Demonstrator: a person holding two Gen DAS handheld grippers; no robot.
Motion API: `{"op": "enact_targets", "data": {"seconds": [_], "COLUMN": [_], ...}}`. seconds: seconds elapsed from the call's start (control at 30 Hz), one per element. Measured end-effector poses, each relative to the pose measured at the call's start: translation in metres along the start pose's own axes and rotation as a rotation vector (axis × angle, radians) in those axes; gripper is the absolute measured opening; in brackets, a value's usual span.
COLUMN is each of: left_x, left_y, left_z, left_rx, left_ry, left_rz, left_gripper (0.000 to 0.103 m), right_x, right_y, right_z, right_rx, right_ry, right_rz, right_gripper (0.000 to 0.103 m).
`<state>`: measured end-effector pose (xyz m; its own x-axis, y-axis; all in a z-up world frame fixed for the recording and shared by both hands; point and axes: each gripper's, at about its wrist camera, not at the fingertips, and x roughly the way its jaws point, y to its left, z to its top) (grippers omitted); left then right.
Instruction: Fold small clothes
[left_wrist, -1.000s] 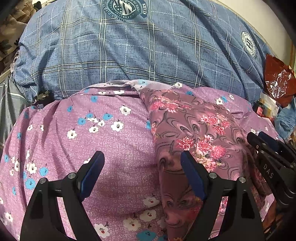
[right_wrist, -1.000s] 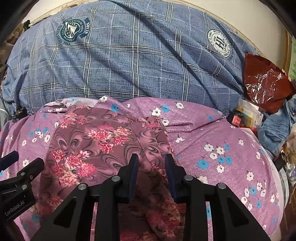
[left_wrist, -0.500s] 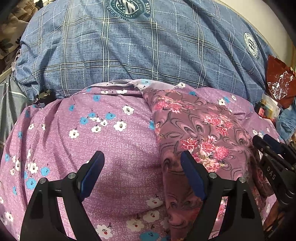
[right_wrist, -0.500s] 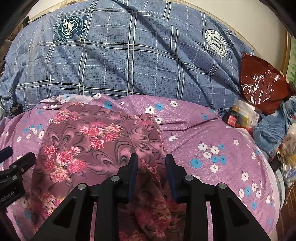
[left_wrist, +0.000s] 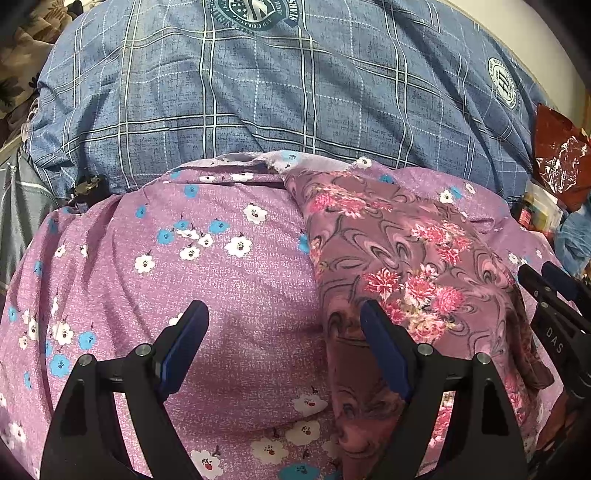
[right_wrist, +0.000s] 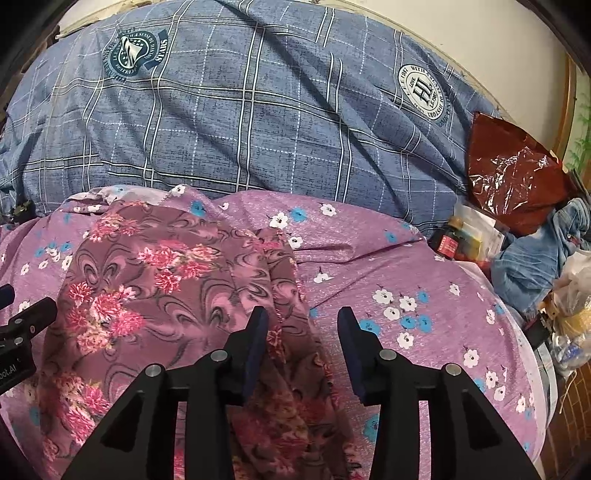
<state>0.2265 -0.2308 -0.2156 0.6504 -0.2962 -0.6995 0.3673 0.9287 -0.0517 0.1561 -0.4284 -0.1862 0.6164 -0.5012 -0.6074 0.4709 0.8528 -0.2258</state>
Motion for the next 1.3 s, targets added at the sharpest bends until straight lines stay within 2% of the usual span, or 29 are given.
{"op": "enact_targets", "data": {"seconds": [0.43,0.67,0.77,0.83,0.9,0.97,1.07,1.3], "left_x": [0.001,-0.003,-0.003,-0.001,0.0,-0.002,-0.003,-0.002], "left_y": [0.0,-0.001,-0.003,-0.003,-0.005,-0.008,-0.015,-0.014], "left_z": [-0.001,0.0,0.0,0.001,0.002,0.002,0.0,0.001], "left_rx": [0.003,-0.006,-0.008,-0.013,-0.004,0.018,0.058,0.061], "left_ry": [0.001,0.0,0.014,0.027,0.031,0.023,0.013,0.017], "left_rz": [-0.002,-0.044,-0.094,-0.123,-0.136,-0.138,-0.117,-0.113], "left_gripper": [0.085,0.085,0.085,0.085,0.085,0.085,0.085,0.085], "right_x": [0.0,-0.004,-0.006,-0.006,-0.006,-0.005,0.0,-0.002], "right_y": [-0.002,-0.003,-0.007,-0.017,-0.03,-0.037,-0.039,-0.028], "right_z": [-0.001,-0.003,-0.002,-0.001,-0.001,-0.001,-0.004,-0.006], "right_rx": [0.0,-0.019,-0.013,0.023,0.074,0.088,0.037,-0.025], "right_ry": [-0.005,-0.024,-0.033,-0.028,-0.029,-0.043,-0.051,-0.064], "right_rz": [-0.003,-0.003,0.044,0.132,0.174,0.138,0.013,-0.025], "right_gripper": [0.042,0.042,0.045,0.047,0.049,0.051,0.051,0.051]}}
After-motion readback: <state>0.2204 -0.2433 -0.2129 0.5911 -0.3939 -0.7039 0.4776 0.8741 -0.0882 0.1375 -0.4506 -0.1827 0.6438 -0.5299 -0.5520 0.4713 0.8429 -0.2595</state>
